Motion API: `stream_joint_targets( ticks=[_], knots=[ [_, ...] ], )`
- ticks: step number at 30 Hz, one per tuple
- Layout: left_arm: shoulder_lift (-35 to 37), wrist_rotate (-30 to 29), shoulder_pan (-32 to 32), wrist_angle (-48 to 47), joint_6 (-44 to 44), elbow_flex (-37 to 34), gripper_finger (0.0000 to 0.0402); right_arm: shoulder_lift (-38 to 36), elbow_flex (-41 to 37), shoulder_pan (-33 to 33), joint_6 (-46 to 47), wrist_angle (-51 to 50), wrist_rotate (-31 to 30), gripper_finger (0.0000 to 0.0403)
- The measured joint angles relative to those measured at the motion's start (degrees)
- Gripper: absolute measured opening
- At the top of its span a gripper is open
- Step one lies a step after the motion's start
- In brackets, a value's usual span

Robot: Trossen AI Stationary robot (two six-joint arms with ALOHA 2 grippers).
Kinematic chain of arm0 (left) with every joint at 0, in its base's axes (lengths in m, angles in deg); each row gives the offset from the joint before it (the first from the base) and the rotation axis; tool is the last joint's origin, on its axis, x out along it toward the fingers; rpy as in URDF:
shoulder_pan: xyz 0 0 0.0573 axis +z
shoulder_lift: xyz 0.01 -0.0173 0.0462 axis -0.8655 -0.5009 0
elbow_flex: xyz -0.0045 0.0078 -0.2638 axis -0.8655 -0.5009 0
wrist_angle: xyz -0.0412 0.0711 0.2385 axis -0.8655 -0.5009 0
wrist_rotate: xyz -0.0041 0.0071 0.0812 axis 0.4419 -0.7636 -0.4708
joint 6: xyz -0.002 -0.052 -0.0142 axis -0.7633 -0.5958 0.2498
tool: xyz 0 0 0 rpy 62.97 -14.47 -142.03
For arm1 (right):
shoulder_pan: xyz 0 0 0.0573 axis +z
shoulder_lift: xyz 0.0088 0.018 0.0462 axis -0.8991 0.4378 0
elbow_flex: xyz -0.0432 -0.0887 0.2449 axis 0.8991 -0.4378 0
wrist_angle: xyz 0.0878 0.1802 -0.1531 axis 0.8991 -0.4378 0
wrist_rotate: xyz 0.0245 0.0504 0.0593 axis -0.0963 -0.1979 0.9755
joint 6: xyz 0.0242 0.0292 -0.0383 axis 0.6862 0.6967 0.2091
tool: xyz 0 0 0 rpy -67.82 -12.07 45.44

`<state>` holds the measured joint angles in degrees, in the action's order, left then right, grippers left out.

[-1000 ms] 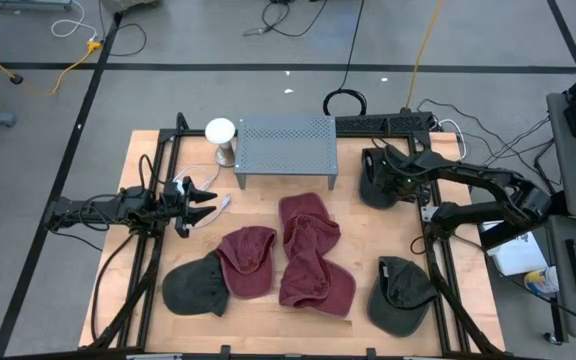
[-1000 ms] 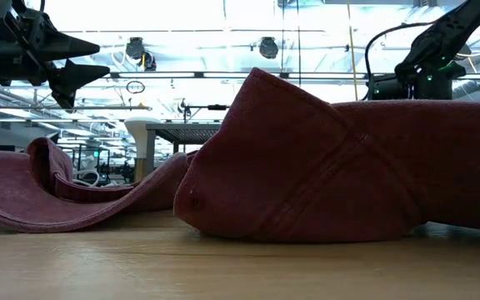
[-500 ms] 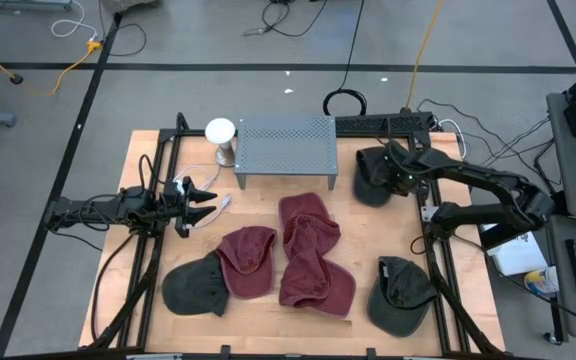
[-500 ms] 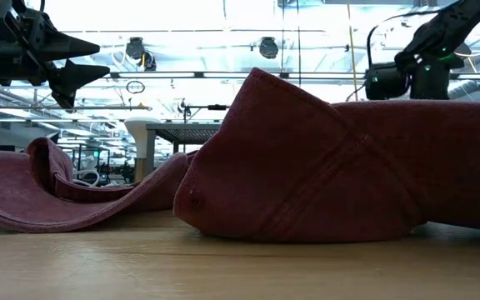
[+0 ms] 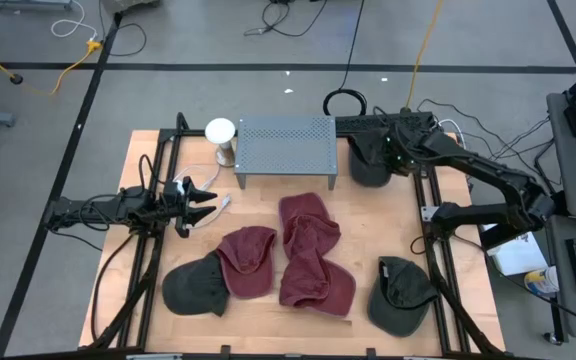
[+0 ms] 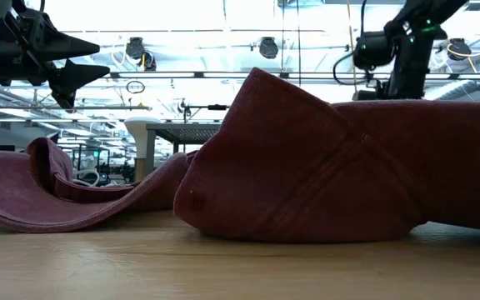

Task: Pick & Place hat
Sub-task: Put the top black cap on the shelf

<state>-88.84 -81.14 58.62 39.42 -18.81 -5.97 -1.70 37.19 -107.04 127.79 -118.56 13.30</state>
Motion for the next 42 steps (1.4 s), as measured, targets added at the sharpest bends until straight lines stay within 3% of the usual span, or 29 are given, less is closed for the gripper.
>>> stream_joint_targets(
  ticks=[11,18,27,42],
  knots=[
    [0.0,0.0,0.0,0.0,0.0,0.0,0.0214,0.0,13.1,0.0,-17.5,-8.6,-10.3,0.0004],
    [0.0,0.0,0.0,0.0,0.0,0.0,0.0214,0.0,18.5,2.7,-36.4,-8.3,-20.2,0.0006],
    [0.0,0.0,0.0,0.0,0.0,0.0,0.0214,0.0,19.8,7.6,-57.5,-1.3,-33.7,0.0007],
    [0.0,0.0,0.0,0.0,0.0,0.0,0.0214,0.0,19.8,13.7,-77.9,16.1,-49.0,0.0008]
  ],
)
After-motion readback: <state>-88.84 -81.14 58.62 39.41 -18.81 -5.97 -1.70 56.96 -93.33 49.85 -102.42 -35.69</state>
